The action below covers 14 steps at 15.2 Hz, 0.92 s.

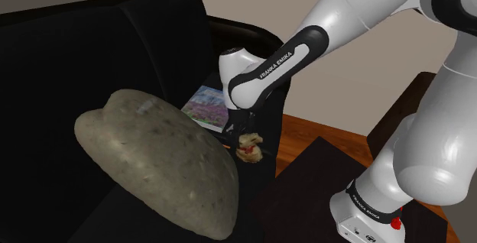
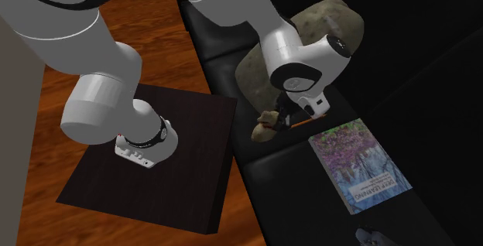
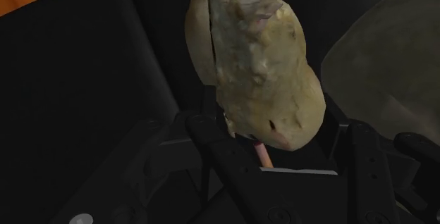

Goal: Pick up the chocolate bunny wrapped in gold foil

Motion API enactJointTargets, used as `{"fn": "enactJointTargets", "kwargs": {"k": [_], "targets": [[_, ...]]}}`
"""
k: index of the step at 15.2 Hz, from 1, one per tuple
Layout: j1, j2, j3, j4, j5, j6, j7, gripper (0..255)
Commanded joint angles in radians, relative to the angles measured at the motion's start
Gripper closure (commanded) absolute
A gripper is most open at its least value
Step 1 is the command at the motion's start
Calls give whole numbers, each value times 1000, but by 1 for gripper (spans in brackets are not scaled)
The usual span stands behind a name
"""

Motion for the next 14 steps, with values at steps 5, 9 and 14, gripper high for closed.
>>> {"fn": "enactJointTargets", "kwargs": {"k": [5,9,14], "targets": [[-1,-67,4,11,13,-78,-8,255],[-2,-109,5,23,21,-131,-14,255],[-2,-140,5,35,26,-173,-18,255]]}}
